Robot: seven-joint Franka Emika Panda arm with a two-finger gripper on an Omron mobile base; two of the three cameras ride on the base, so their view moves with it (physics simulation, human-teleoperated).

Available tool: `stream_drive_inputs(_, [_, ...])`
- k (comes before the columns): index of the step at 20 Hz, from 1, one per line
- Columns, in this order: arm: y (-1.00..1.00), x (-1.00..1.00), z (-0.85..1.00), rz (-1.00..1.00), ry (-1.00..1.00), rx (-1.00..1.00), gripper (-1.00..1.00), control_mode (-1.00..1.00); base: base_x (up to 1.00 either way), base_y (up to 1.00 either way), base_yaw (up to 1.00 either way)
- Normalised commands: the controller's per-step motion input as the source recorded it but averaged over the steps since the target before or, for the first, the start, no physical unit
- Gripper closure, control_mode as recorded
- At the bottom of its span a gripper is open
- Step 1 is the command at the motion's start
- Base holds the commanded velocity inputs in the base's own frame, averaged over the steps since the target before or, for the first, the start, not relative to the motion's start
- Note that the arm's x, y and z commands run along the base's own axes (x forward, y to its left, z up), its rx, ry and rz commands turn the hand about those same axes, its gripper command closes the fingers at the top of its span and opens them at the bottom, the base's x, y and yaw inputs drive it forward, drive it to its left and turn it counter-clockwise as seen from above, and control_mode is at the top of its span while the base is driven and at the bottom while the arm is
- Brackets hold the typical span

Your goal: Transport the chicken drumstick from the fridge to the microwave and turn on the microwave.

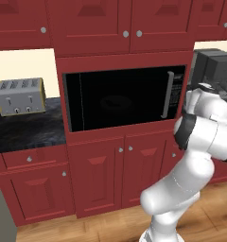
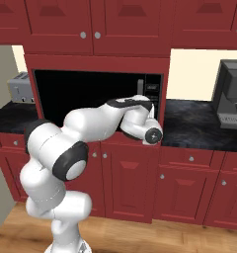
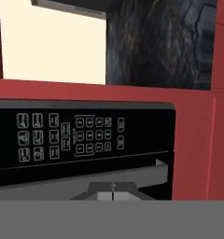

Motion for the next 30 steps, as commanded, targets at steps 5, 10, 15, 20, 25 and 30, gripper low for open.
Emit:
stream_drive_inputs(5, [-0.05,0.19,-0.07,0.00,0.00,0.00,1.00,-1.00,0.00,0.00,0.00])
stream_drive_inputs(10, [-0.13,0.19,0.00,0.00,0.02,0.00,1.00,-1.00,0.00,0.00,0.00])
stream_drive_inputs(15, [-0.06,0.18,0.00,0.00,0.02,0.00,1.00,-1.00,0.00,0.00,0.00])
stream_drive_inputs(20, [0.00,0.20,-0.08,0.00,0.02,0.00,1.00,-1.00,0.00,0.00,0.00])
stream_drive_inputs(25, [0.00,0.23,-0.16,0.00,0.02,0.00,1.00,-1.00,0.00,0.00,0.00])
stream_drive_inputs(30, [0.00,0.25,-0.07,0.00,0.02,0.00,1.00,-1.00,0.00,0.00,0.00])
